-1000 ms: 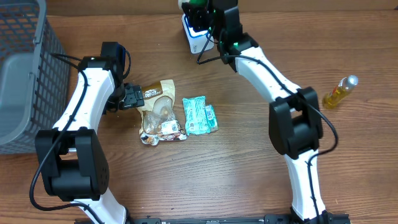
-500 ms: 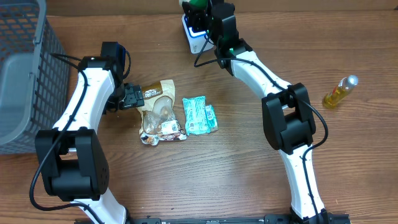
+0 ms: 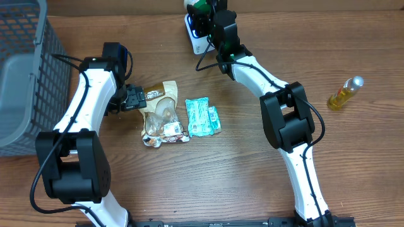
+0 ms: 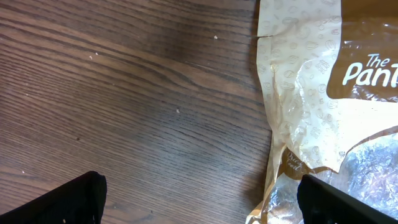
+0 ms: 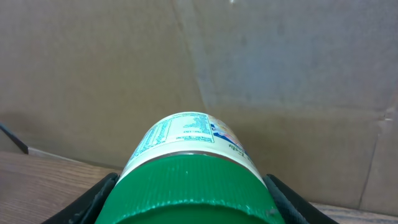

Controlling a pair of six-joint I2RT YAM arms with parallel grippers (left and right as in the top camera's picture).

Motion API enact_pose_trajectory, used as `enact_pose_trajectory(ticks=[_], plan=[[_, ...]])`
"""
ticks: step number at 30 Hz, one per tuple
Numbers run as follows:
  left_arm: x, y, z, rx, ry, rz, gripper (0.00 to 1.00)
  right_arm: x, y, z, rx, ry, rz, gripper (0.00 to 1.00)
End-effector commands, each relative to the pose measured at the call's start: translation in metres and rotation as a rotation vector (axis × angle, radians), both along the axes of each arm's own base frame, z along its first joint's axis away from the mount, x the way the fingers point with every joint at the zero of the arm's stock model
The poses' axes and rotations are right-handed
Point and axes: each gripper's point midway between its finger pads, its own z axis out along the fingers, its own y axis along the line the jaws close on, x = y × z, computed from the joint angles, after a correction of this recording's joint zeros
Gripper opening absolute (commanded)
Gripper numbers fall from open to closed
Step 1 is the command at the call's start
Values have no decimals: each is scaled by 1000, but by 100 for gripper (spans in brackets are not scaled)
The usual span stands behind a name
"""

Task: Scan the item barcode
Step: 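Hold the jar's label in front of the white scanner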

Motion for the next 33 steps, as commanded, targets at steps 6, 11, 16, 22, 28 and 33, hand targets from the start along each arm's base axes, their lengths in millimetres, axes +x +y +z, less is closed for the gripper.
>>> enact_pose_trajectory(ticks=[6, 11, 16, 22, 28, 33], plan=[[4, 3, 2, 11, -6, -15, 99, 4, 0, 4, 2, -23, -11, 36], [4, 3, 2, 11, -7, -15, 100, 4, 0, 5, 5, -28, -11, 36], [4, 3, 2, 11, -6, -15, 99, 4, 0, 9, 10, -41, -11, 36], [4, 3, 2, 11, -6, -15, 100, 3, -1, 41, 41, -112, -12, 33], [4, 3, 2, 11, -6, -15, 100, -4, -6, 87, 57, -150, -16, 33], [4, 3, 2, 11, -6, -15, 100, -15, -17, 131, 59, -155, -23, 33]])
